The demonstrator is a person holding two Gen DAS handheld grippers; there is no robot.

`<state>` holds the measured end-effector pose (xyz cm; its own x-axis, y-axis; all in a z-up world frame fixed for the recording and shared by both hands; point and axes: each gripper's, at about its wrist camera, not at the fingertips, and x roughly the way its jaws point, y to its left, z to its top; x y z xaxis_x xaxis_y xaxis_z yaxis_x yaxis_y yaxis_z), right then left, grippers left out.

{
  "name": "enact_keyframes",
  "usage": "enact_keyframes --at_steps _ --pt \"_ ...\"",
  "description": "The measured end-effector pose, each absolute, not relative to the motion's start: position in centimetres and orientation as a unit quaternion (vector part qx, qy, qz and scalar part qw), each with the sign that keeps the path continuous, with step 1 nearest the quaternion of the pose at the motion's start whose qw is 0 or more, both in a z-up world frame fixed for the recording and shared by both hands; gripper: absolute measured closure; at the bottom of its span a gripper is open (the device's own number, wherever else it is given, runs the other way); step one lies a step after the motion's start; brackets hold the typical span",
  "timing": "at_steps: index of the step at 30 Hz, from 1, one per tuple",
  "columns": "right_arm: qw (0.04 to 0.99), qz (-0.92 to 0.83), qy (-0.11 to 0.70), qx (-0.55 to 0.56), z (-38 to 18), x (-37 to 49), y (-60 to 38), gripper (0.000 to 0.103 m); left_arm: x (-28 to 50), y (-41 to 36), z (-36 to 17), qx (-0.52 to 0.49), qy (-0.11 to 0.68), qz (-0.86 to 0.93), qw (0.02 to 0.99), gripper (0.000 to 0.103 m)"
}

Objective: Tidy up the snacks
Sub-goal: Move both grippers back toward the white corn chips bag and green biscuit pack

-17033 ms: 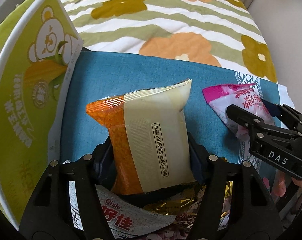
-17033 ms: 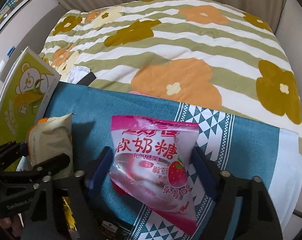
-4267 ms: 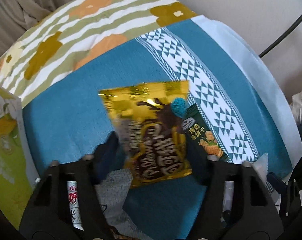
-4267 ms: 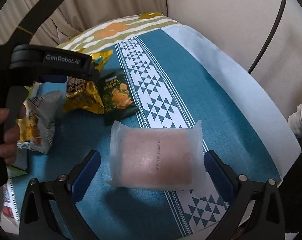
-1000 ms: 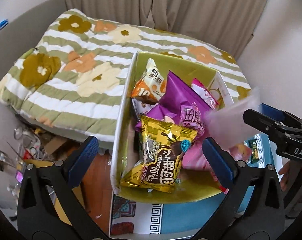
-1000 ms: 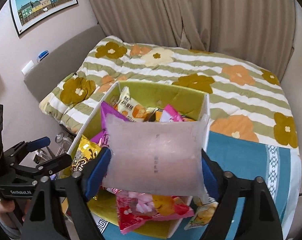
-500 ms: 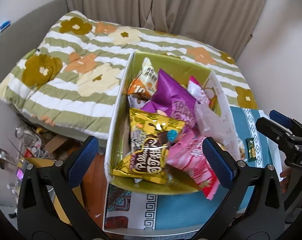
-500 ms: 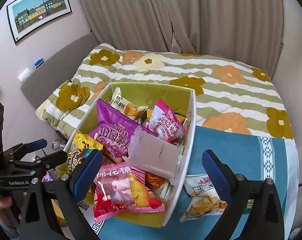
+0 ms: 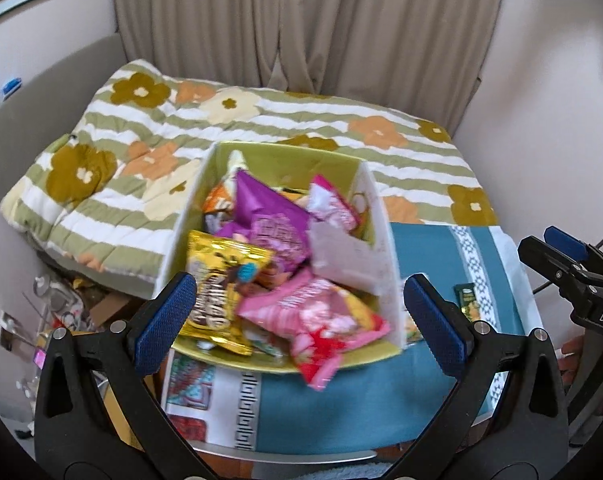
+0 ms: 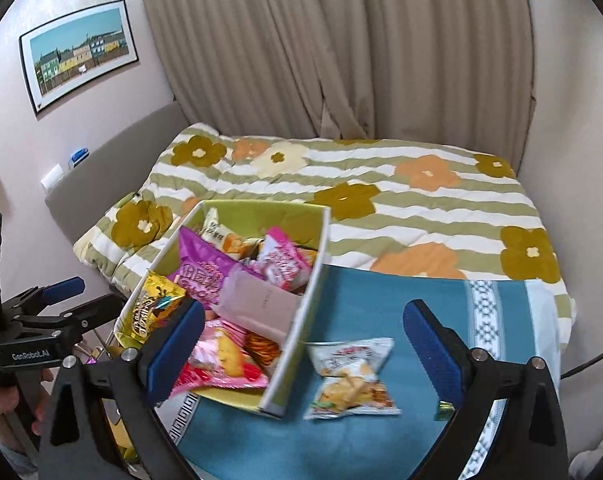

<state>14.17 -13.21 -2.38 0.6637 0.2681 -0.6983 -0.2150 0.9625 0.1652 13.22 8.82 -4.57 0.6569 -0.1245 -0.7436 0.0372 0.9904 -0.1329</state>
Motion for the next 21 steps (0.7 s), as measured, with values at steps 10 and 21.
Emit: enact_keyframes --at_steps 10,21 --pt "0.918 0.101 0.382 0.035 -2.3 11.7 -21.0 0.001 11.7 -0.7 -4.8 -0.034 0.409 -0.072 0.909 0.000" --pt "0.901 0.069 0.427 0.040 -6.8 11.1 -29.3 0.001 10.9 -10.7 -11.3 -0.023 0.419 -0.045 0.907 0.000"
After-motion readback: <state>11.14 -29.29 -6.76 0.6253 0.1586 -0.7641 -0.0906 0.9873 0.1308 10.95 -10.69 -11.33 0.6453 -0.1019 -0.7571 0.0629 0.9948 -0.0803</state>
